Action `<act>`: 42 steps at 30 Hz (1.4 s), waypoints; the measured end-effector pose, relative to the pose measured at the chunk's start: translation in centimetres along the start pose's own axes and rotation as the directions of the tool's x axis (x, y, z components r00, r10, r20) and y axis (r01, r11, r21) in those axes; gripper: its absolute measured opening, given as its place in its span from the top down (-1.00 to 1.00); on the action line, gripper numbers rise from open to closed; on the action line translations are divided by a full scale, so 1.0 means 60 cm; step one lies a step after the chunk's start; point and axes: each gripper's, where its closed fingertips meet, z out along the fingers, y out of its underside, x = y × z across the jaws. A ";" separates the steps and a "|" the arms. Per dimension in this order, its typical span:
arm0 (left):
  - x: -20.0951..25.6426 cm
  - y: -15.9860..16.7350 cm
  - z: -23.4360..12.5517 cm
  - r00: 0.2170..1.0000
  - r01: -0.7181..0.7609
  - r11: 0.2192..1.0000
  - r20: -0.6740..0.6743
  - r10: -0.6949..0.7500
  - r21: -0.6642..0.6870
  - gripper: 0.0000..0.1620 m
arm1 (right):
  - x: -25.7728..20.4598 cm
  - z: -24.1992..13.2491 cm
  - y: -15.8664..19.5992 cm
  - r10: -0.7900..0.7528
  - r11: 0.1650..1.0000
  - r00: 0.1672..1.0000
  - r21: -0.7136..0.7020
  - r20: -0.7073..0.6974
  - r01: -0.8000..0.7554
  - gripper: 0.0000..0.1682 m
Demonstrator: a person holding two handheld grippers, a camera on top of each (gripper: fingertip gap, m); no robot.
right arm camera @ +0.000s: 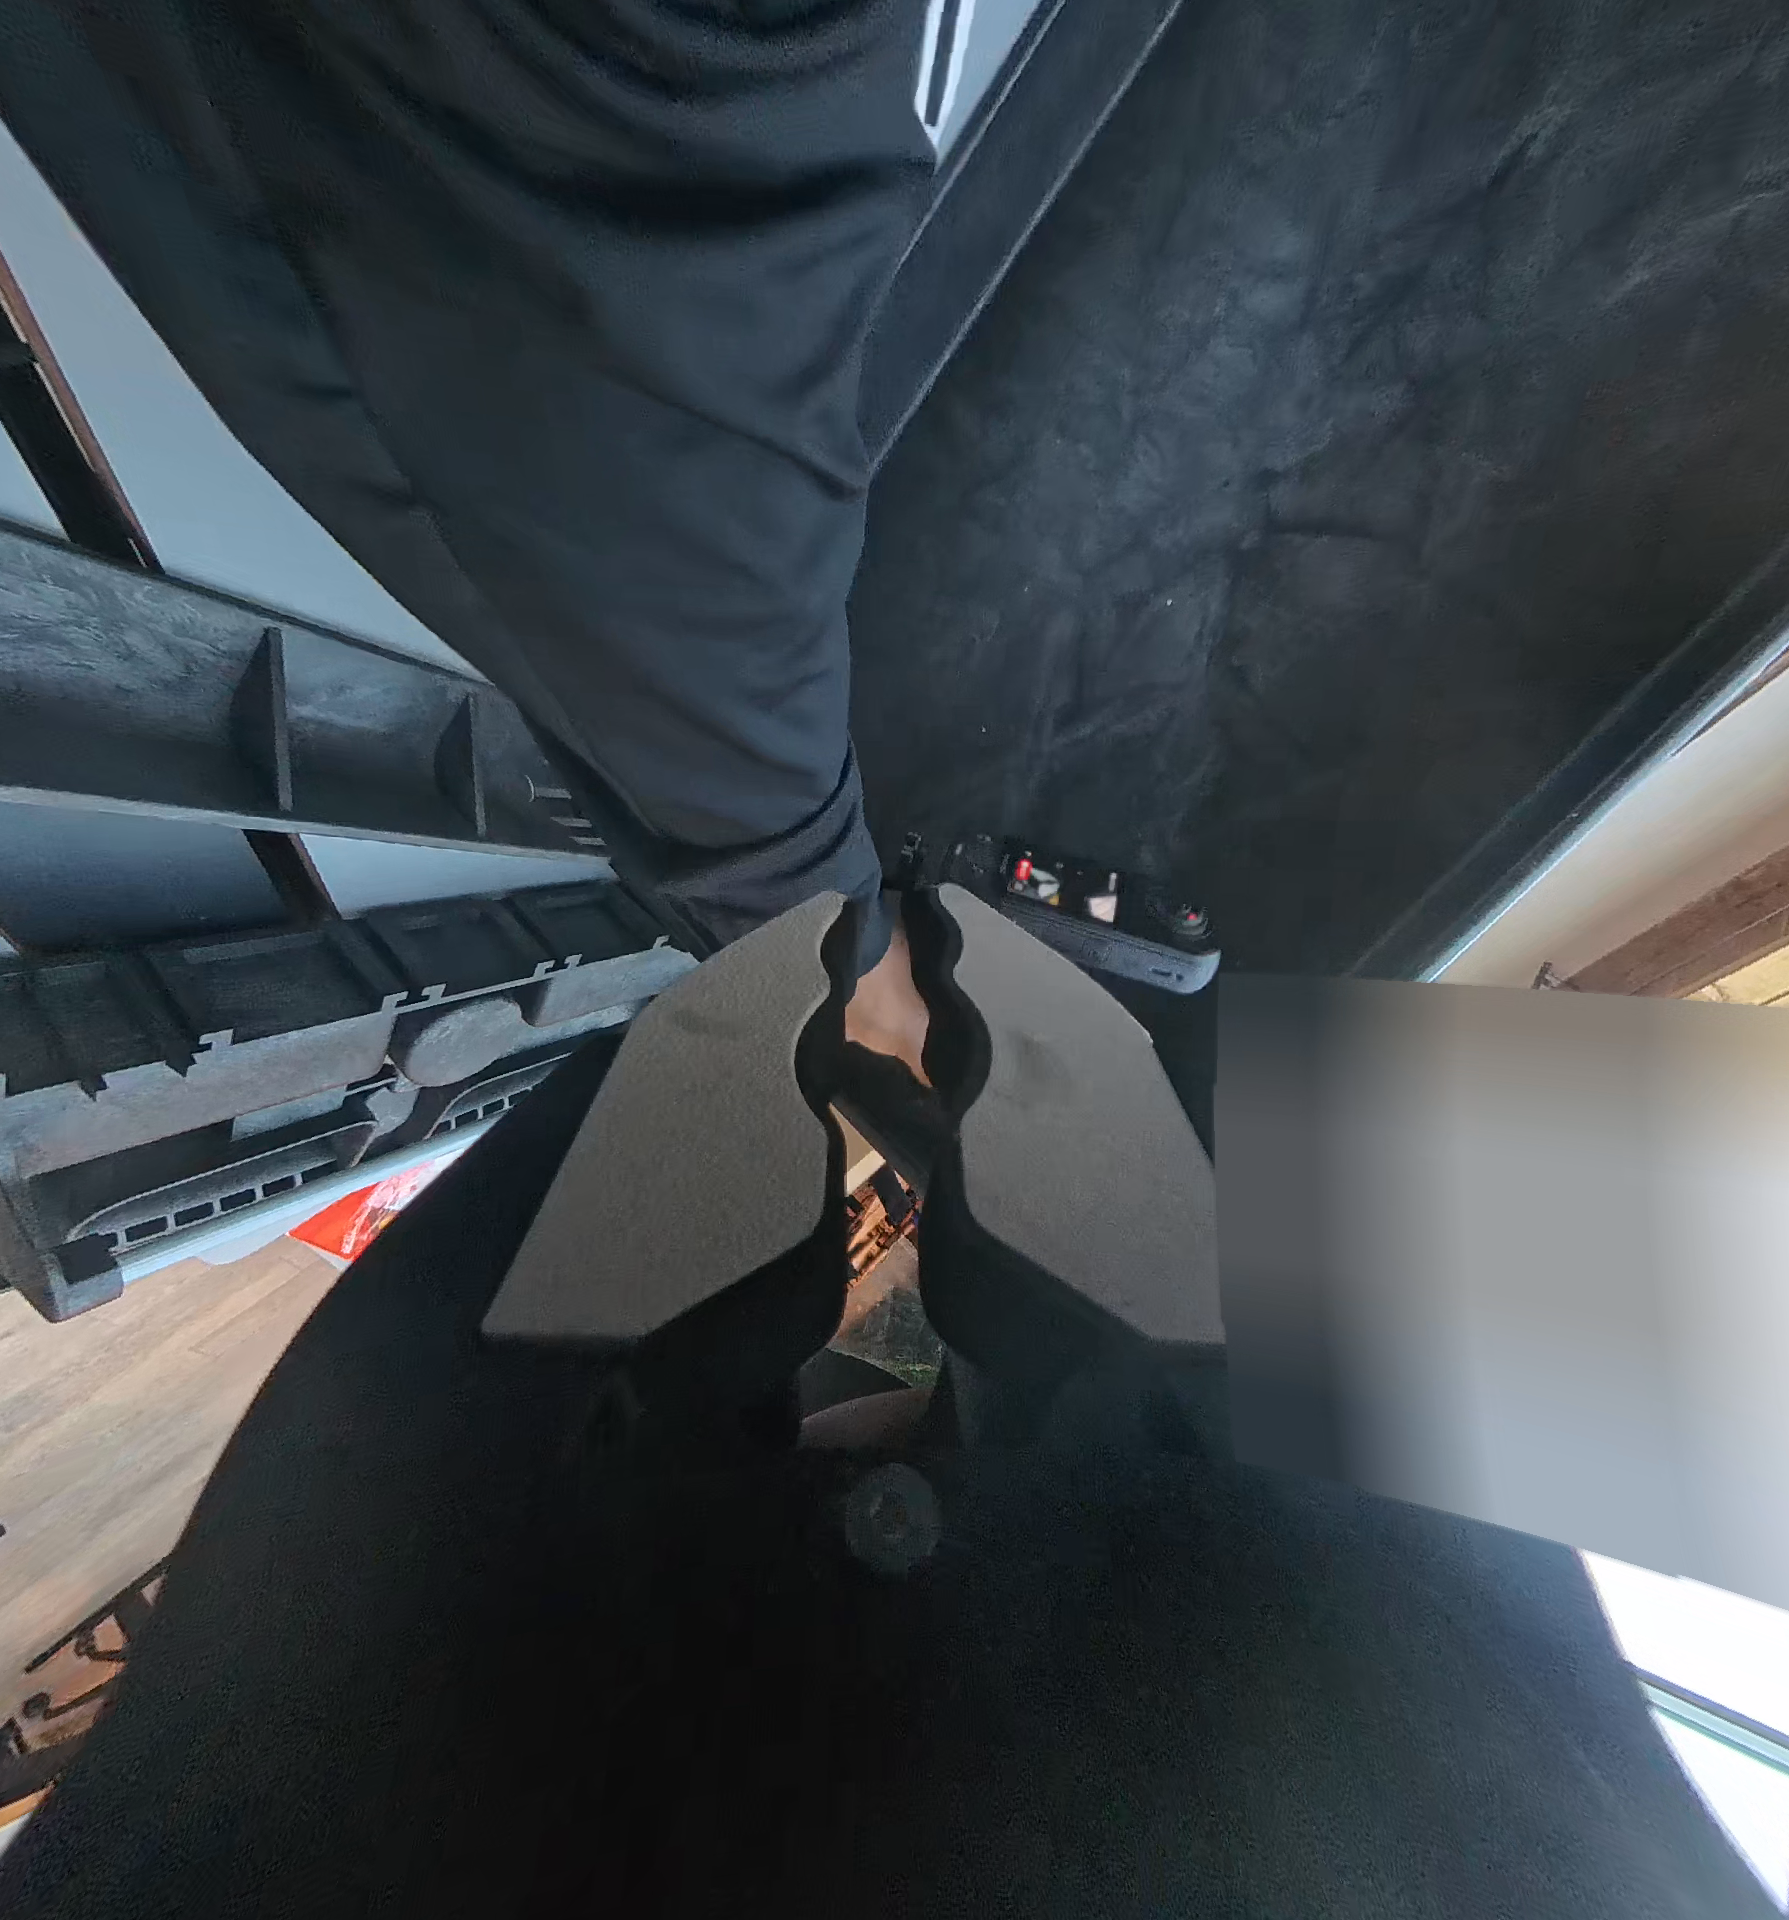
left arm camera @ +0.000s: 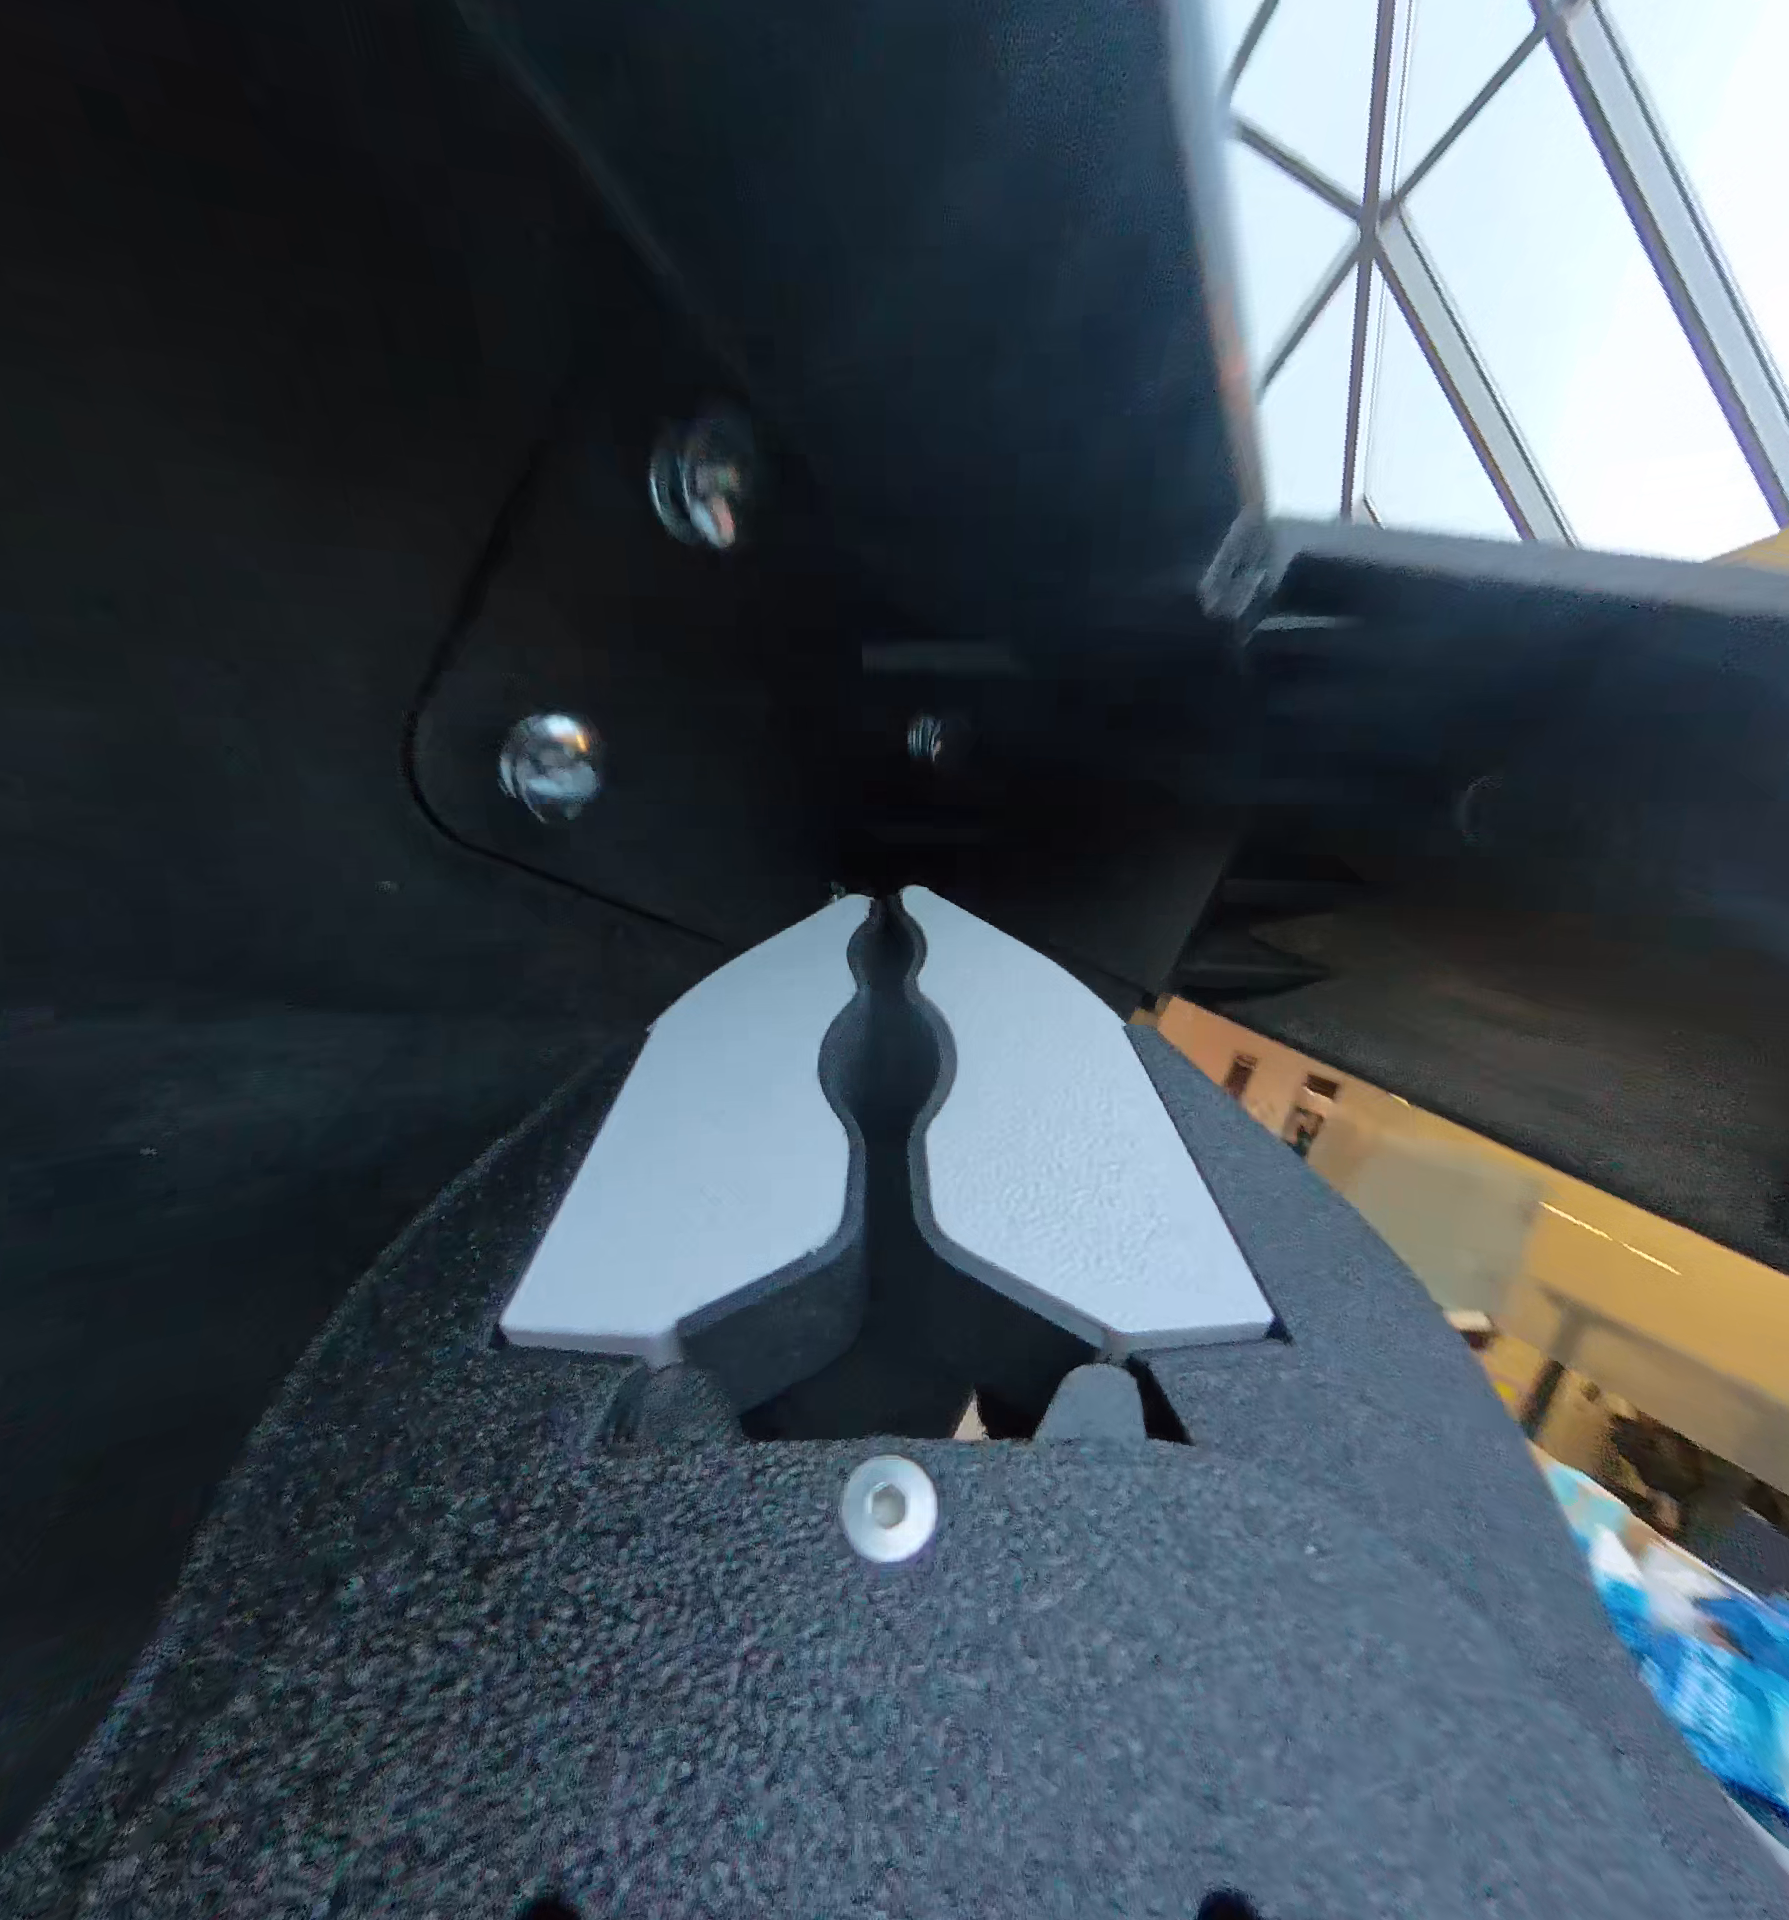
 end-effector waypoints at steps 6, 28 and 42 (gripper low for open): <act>-0.004 -0.068 -0.044 0.979 -0.158 0.979 0.152 0.137 0.131 0.91 | 0.000 0.000 0.000 -0.001 1.000 1.000 0.000 0.000 0.001 0.86; -0.039 -0.104 -0.001 0.642 -0.682 0.729 0.426 0.637 -0.062 0.81 | -0.004 0.004 0.002 -0.010 1.000 1.000 -0.019 0.011 0.010 0.85; -0.042 -0.111 0.004 0.530 -0.779 0.619 0.420 0.737 -0.103 0.87 | -0.004 0.003 0.001 -0.005 1.000 1.000 -0.012 0.010 0.005 0.86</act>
